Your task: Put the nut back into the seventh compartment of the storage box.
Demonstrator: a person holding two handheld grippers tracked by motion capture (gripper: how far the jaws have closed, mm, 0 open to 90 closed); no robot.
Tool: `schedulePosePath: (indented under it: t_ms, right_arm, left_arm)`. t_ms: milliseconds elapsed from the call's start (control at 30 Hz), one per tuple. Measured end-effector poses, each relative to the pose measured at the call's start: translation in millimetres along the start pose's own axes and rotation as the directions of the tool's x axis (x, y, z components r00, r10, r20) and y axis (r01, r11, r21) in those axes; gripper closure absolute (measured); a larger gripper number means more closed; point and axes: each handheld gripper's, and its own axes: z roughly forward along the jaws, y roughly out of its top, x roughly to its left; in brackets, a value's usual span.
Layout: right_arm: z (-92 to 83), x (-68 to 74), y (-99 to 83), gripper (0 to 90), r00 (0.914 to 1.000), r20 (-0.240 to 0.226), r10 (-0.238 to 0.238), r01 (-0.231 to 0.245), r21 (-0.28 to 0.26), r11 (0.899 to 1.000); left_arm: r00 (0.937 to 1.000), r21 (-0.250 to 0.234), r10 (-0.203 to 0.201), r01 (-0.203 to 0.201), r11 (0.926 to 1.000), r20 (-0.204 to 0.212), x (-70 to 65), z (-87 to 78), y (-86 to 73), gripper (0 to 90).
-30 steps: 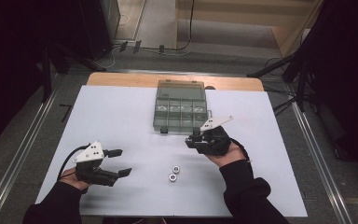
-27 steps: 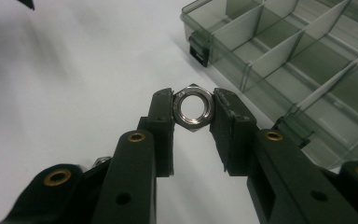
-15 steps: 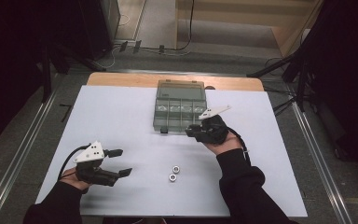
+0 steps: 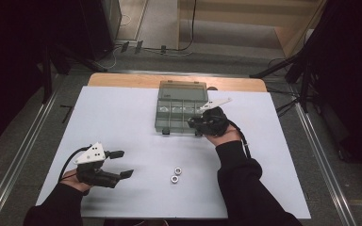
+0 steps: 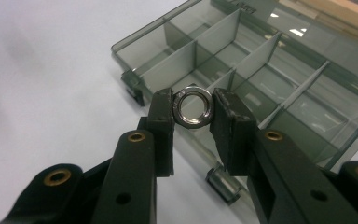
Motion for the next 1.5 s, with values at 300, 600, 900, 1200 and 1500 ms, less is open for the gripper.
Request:
schedulePosePath:
  t_ms: [300,600,900,1200,1500]
  right_arm:
    - [19.4,-8.0,-1.1,71.4,0.9990,0.043,0.011,-0.013,0.037,0.999]
    - [27.0,-6.2,6.9,71.2,0.9981,0.060,-0.014,0.009,0.071,0.997]
    - [27.1,-12.3,4.5,59.3,0.9976,0.059,0.035,-0.038,0.049,0.998]
    - [18.1,-11.9,4.8,43.9,0.9978,0.044,0.048,-0.050,0.034,0.998]
    - [-1.1,4.3,4.4,26.9,1.0000,-0.001,-0.005,0.005,0.012,1.000]
  left_arm:
    - [1.0000,0.001,0.000,0.000,1.0000,0.002,0.0,0.1,0.2,22.7]
    - [1.0000,-0.004,0.003,-0.003,1.0000,0.002,0.2,-0.3,0.0,22.6]
    - [1.0000,-0.011,-0.001,0.002,0.9999,0.007,0.2,-0.7,0.4,22.6]
    - [1.0000,-0.007,0.001,-0.001,1.0000,0.004,0.4,-0.7,0.1,22.7]
    - [0.9999,-0.015,-0.014,0.014,0.9998,-0.003,2.3,-2.8,0.0,22.7]
